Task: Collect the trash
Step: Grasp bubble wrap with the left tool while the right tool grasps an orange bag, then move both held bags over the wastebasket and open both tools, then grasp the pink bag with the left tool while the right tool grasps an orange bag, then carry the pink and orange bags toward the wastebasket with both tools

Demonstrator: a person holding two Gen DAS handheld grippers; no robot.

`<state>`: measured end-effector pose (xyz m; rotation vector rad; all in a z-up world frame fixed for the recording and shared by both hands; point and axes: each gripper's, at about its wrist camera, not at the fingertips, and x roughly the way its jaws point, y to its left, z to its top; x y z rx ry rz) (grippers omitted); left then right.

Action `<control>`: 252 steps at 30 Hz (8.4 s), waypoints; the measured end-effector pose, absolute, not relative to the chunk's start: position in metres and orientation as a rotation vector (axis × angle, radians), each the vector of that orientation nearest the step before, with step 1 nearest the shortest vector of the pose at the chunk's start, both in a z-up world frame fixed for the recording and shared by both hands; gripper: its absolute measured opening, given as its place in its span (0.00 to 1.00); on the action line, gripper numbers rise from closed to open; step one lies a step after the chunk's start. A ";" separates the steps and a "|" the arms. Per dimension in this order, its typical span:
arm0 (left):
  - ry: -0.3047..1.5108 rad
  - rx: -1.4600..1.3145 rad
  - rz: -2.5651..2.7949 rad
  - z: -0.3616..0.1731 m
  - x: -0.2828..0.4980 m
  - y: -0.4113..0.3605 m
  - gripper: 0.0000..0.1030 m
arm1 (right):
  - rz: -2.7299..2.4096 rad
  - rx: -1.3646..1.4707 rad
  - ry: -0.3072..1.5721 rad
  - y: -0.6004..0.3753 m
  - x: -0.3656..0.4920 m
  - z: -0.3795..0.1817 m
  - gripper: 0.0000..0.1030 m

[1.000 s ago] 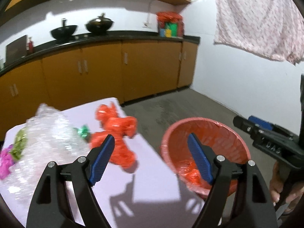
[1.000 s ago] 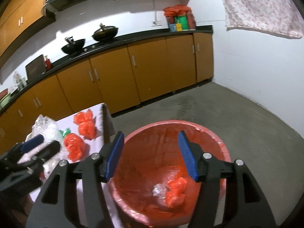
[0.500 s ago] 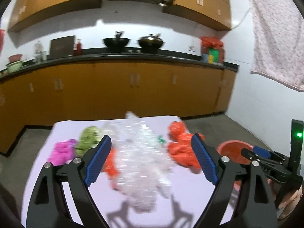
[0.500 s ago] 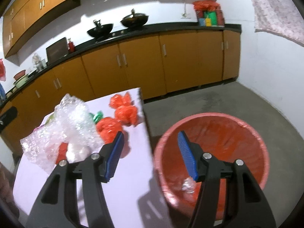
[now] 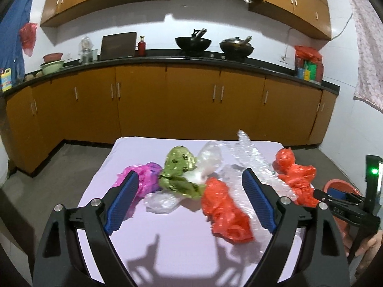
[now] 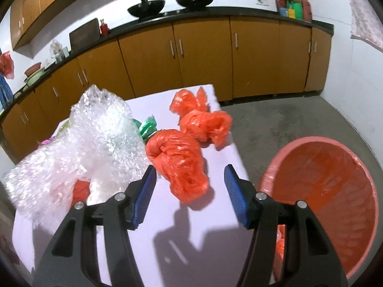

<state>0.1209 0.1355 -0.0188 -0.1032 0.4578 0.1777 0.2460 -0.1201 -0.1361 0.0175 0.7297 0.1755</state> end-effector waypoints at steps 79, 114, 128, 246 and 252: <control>0.512 -0.028 -0.422 0.000 0.149 -0.071 0.11 | -0.102 0.166 0.534 -0.297 0.121 -0.067 0.21; 0.627 0.062 -0.597 -0.055 0.182 -0.180 0.11 | -0.227 0.281 0.551 -0.363 0.137 -0.099 0.21; 0.645 0.068 -0.595 -0.063 0.188 -0.186 0.25 | -0.225 0.311 0.539 -0.370 0.143 -0.100 0.29; 0.556 -0.192 0.177 -0.030 0.134 0.238 0.37 | 0.245 0.045 0.750 -0.150 0.272 -0.116 0.40; 0.502 -0.173 0.028 0.004 0.133 0.169 0.37 | 0.194 0.088 0.689 -0.188 0.231 -0.084 0.40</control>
